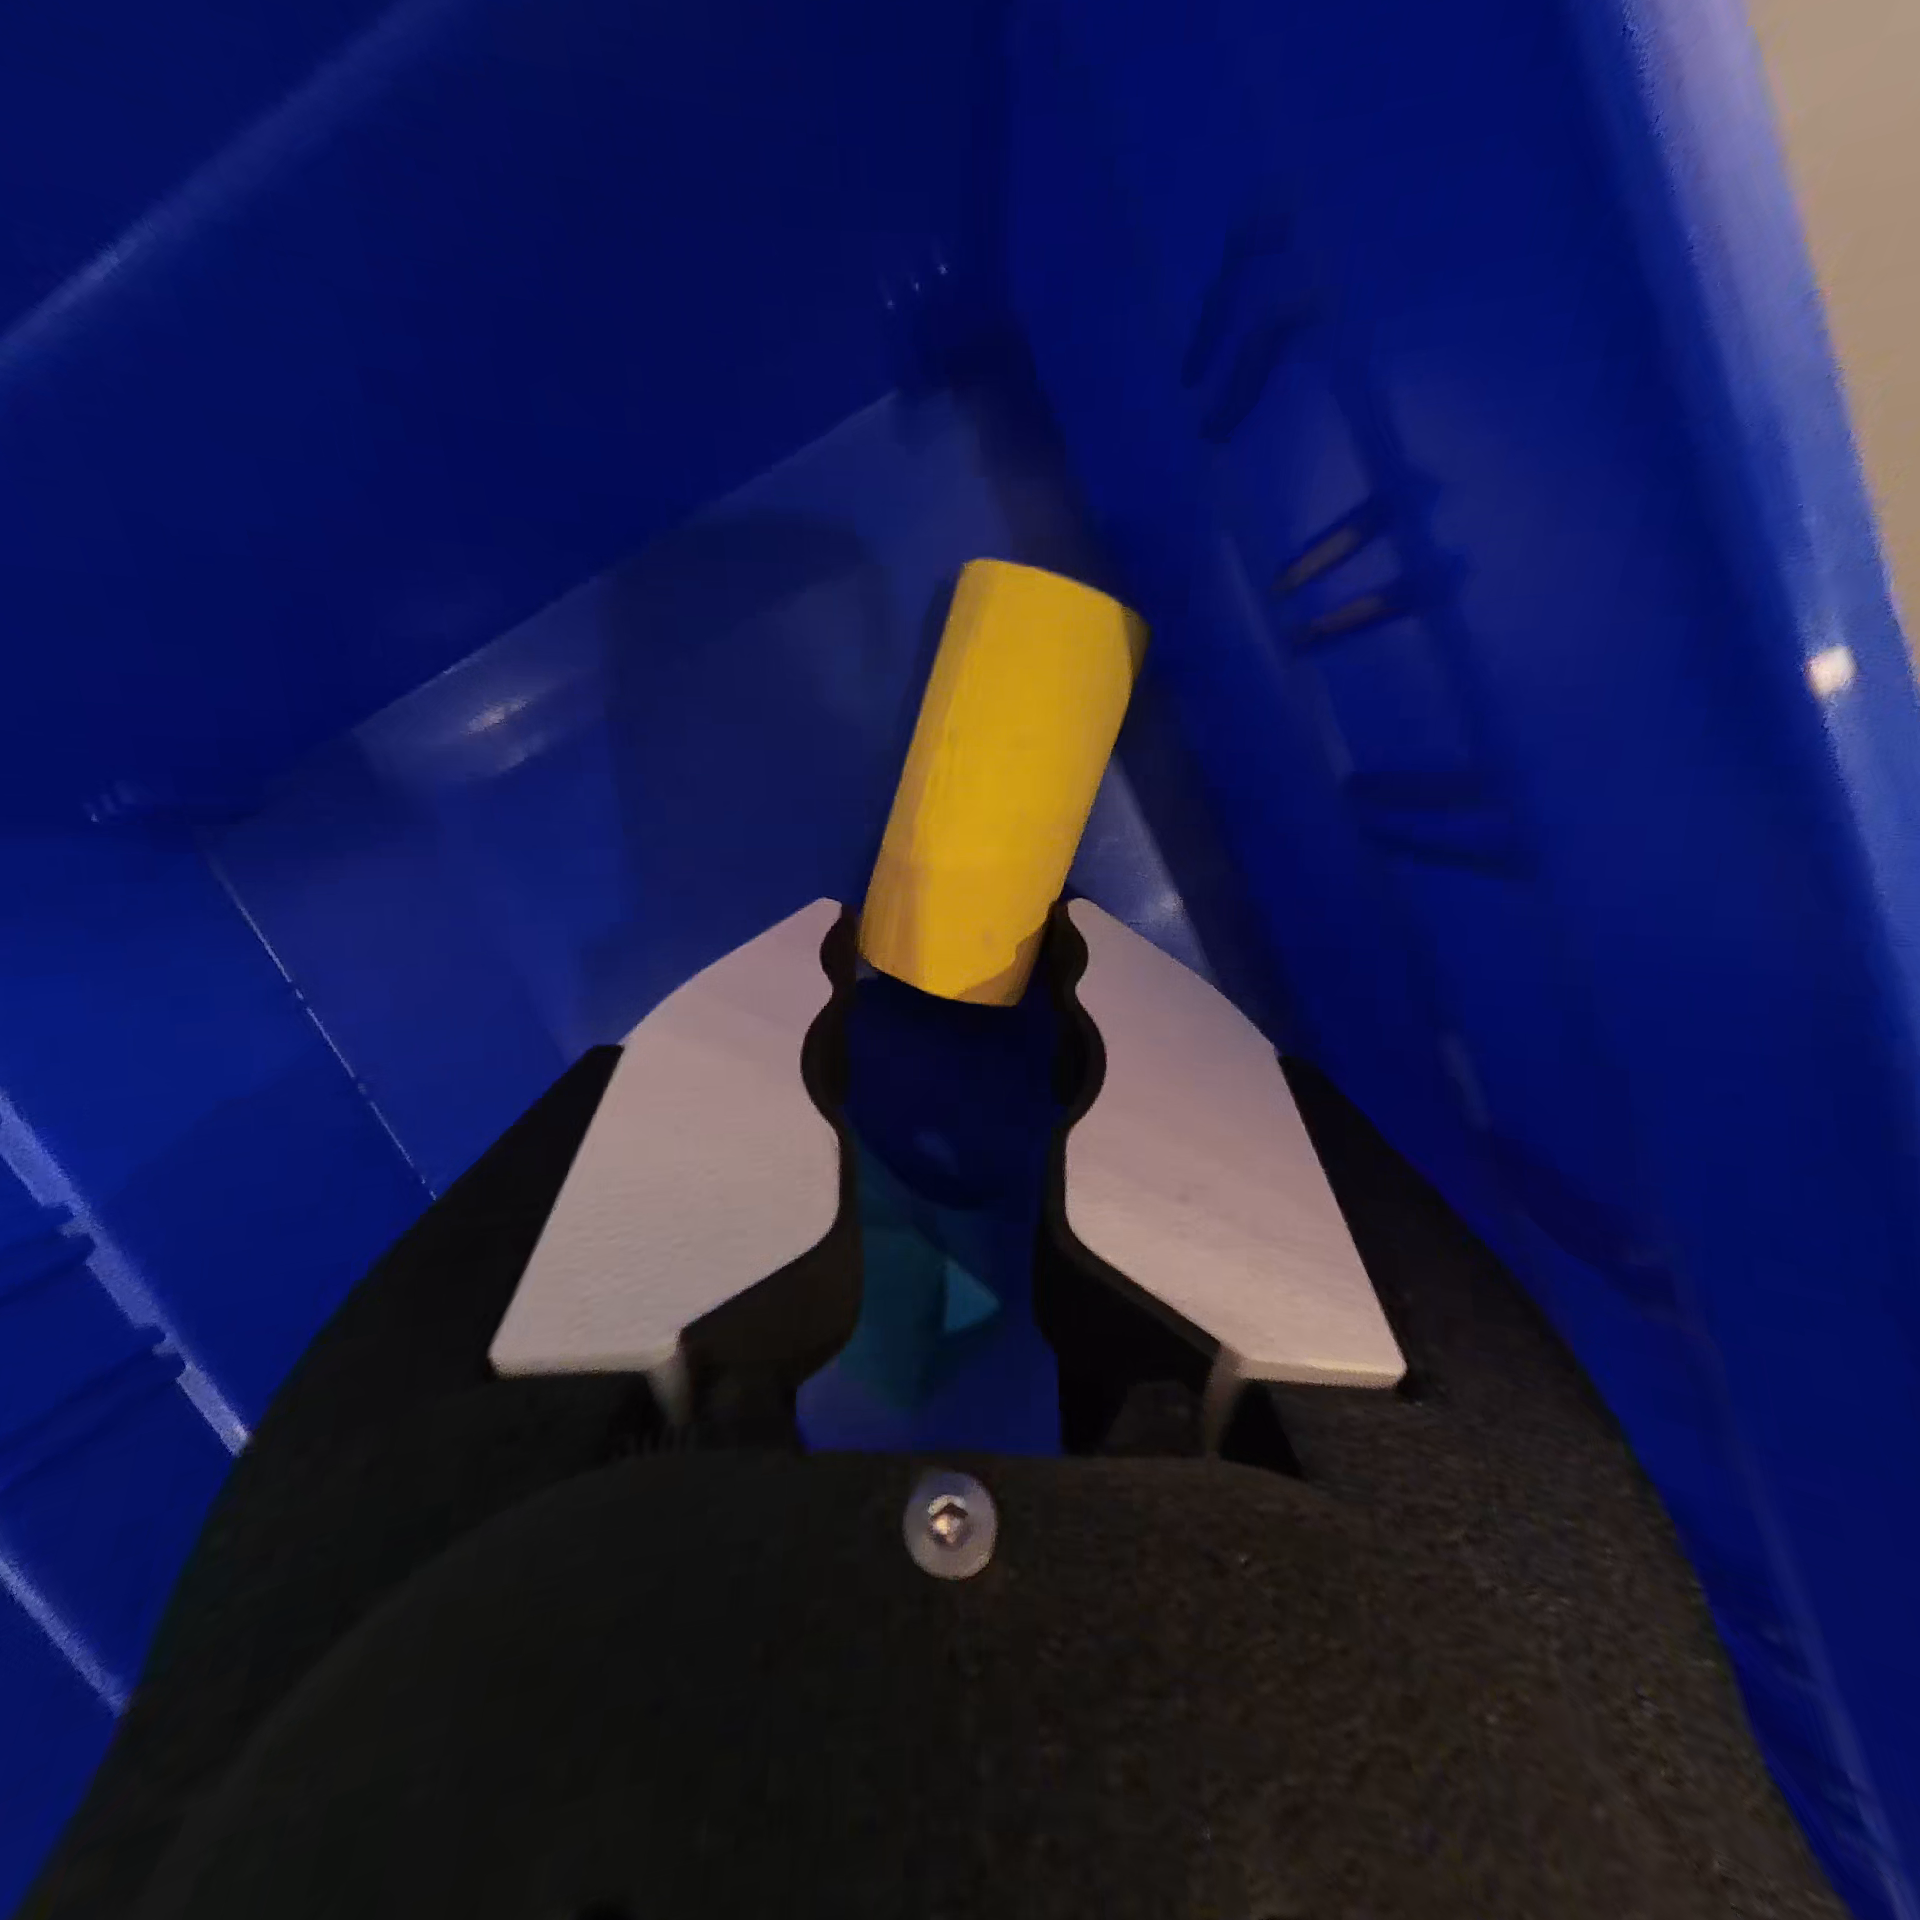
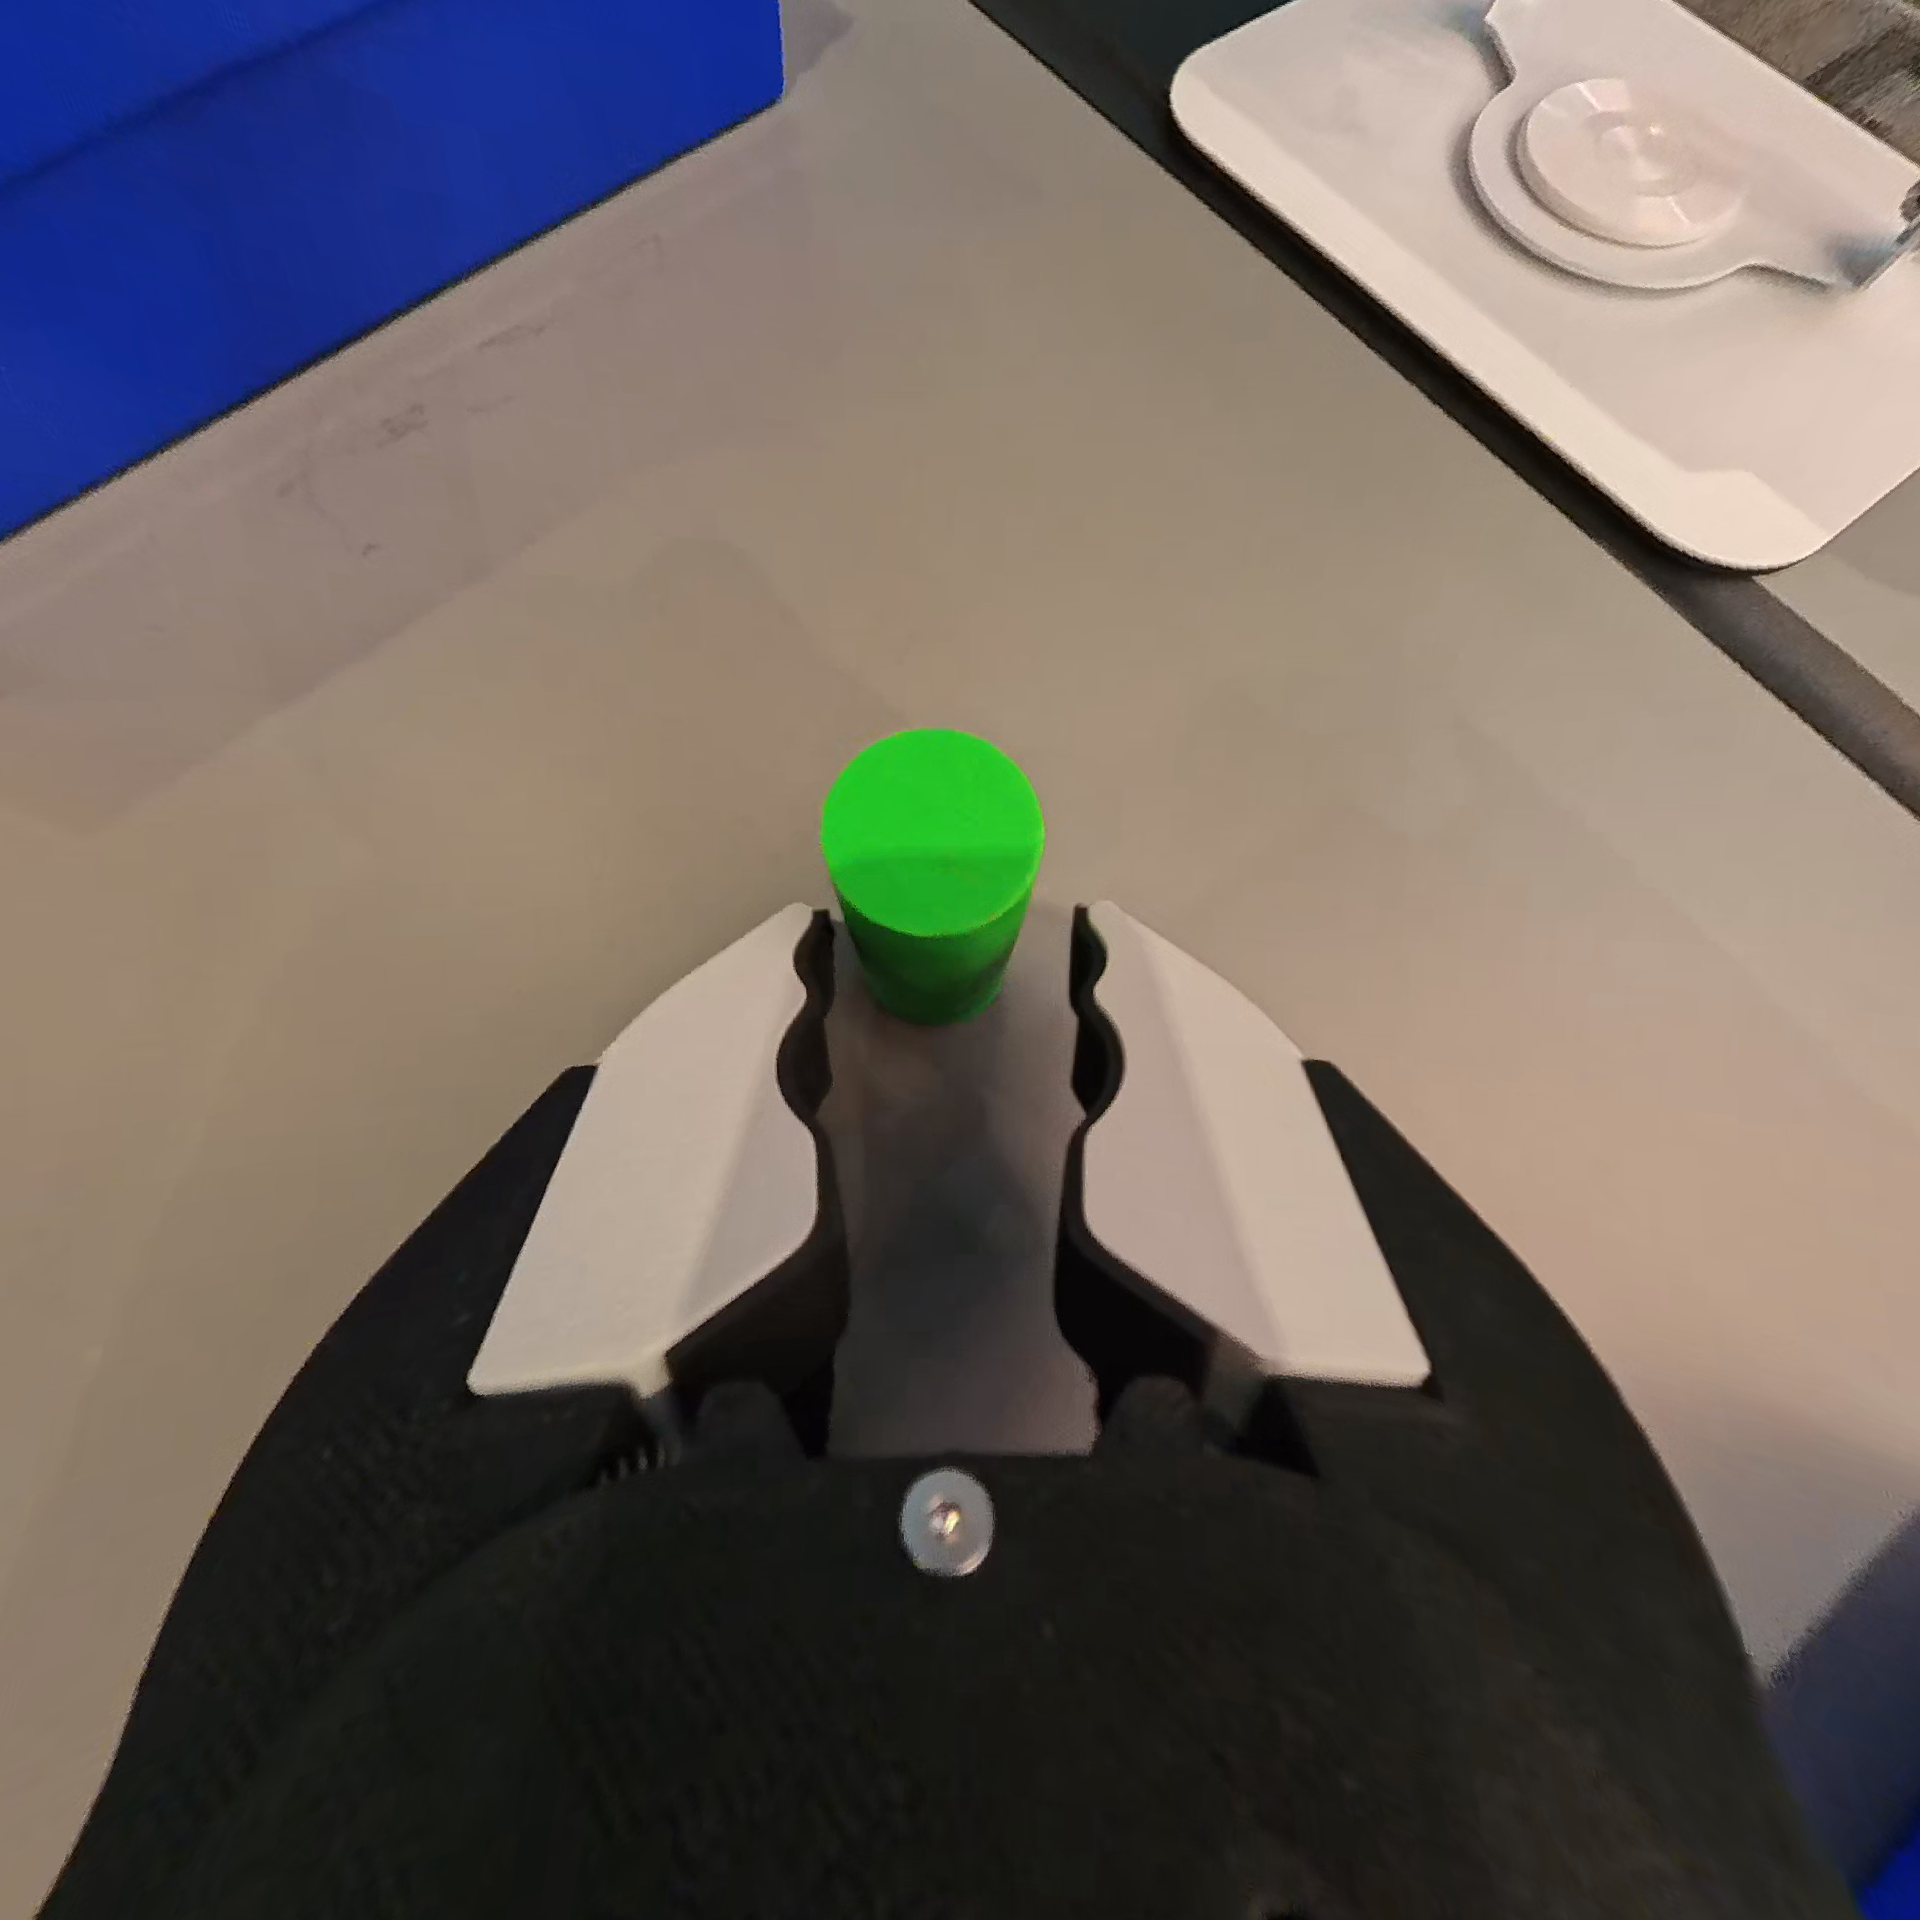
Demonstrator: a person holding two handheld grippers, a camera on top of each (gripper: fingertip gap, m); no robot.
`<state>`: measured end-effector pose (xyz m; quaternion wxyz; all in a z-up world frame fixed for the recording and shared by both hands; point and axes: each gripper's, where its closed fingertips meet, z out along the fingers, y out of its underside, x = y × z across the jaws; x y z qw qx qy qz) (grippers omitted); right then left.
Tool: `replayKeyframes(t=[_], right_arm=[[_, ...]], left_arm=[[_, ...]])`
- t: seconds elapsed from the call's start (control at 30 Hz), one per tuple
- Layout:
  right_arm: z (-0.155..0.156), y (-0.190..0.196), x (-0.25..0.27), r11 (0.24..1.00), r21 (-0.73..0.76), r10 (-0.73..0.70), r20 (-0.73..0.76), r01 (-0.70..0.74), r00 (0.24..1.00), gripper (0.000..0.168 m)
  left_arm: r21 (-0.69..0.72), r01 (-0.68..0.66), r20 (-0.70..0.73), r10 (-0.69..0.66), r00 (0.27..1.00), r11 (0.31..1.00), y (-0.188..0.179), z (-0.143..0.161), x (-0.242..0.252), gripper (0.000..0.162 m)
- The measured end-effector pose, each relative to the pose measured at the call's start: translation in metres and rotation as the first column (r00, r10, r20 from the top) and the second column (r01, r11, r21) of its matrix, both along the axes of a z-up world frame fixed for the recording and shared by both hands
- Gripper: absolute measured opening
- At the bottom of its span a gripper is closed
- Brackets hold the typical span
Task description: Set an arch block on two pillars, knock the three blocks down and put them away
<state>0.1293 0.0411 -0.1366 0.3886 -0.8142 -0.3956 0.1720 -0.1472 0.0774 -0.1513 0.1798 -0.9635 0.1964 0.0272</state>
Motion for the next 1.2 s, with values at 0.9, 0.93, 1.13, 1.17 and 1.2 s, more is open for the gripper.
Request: replayKeyframes(t=[0.9,0.93,1.13,1.17,1.2], right_arm=[[0.191,-0.092,-0.045,0.952,0.165,0.299,-0.673,-0.256,0.676,0.078],[0.195,-0.099,-0.049,0.945,0.157,0.311,-0.706,-0.287,0.636,0.074],[0.212,-0.113,-0.046,0.923,0.213,0.363,-0.758,-0.321,0.542,0.033],[0.212,-0.114,-0.046,0.918,0.217,0.373,-0.752,-0.331,0.544,0.032],[0.21,-0.114,-0.047,0.916,0.218,0.381,-0.736,-0.337,0.56,0.032]], left_arm=[[0.568,0.426,0.576,-0.71,0.405,0.704,-0.123,0.221,0.188,0.034],[0.567,0.457,0.563,-0.727,0.392,0.685,-0.131,0.218,0.2,0.034],[0.56,0.542,0.515,-0.776,0.364,0.626,-0.153,0.206,0.229,0.034],[0.554,0.552,0.516,-0.777,0.359,0.623,-0.155,0.204,0.229,0.034],[0.55,0.554,0.518,-0.775,0.361,0.625,-0.154,0.203,0.228,0.034]])
